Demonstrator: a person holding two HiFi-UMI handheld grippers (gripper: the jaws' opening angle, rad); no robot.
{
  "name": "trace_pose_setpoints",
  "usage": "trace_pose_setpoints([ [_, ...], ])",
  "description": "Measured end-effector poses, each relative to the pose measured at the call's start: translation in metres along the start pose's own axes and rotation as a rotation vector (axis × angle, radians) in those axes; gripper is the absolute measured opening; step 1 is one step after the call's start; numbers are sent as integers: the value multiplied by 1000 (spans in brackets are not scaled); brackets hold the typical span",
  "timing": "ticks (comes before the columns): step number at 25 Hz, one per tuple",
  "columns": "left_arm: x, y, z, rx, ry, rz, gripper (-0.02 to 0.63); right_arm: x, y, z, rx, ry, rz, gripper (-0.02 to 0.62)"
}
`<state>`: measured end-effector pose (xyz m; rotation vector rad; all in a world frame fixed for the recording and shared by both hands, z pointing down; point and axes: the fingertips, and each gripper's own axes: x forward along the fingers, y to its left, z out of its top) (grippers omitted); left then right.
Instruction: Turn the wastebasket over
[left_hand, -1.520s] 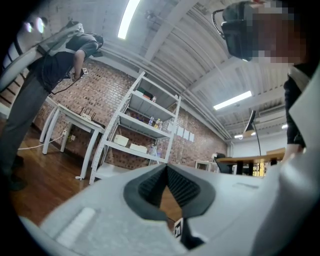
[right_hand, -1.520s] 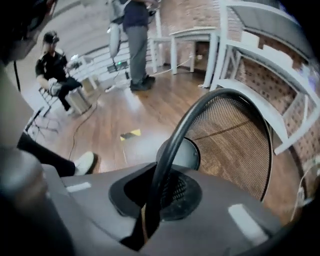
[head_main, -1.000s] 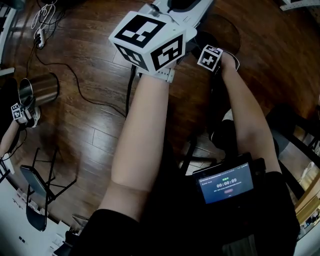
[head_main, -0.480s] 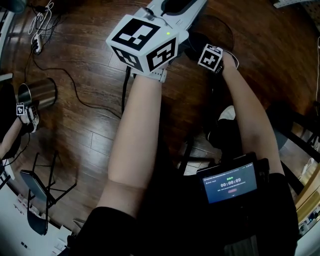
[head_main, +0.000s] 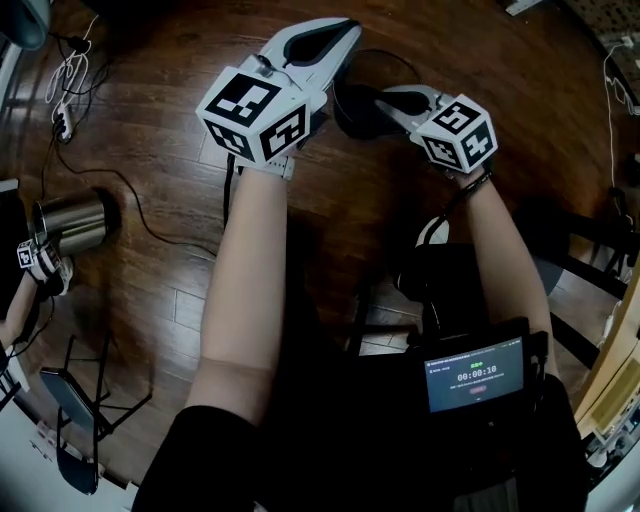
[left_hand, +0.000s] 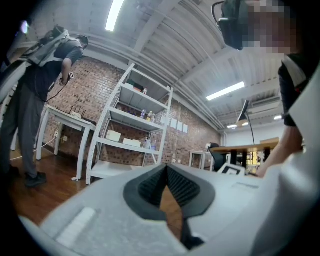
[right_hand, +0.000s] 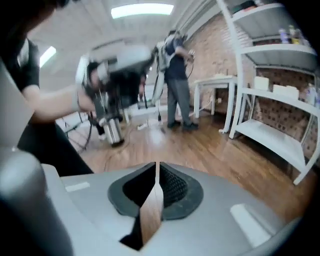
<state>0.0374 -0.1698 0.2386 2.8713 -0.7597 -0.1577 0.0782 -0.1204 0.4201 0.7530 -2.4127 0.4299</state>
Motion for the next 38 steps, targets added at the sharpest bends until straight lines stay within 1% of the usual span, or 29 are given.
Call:
trace_pose_setpoints([
  [2,5,-10,-3,11,16,-32,0,-43,9,47,77,-246,-25,27],
  [3,7,-14,-6,16,28,-46,0,-63,11,64,99,-344,-53,21],
  [5,10,-21,-13,25,53,-68,0,-96,9,87,121,-490,-113,18],
  [7,12,-27,-19,34,73,-81,0,-118,8,101,105,-589,-139,15],
  [9,16,-34,-24,47,90,-100,0,-135,5,106,87,-654,-158,11],
  [12,33,-44,-33,65,113,-129,0,-151,-21,99,130,-722,-174,11],
  [14,43,-44,-35,66,110,-133,0,-153,-36,96,152,-748,-173,9],
  [15,42,-43,-34,66,108,-133,0,-151,-36,98,145,-751,-173,9],
  [19,37,-43,-34,72,118,-139,1,-141,-27,114,50,-721,-185,9],
  [21,40,-43,-36,71,122,-139,0,-138,-28,116,24,-706,-184,9],
  [26,40,-46,-40,64,125,-134,0,-135,-31,113,36,-701,-180,9],
  [38,36,-49,-48,45,124,-116,0,-119,-15,107,-4,-650,-156,9],
])
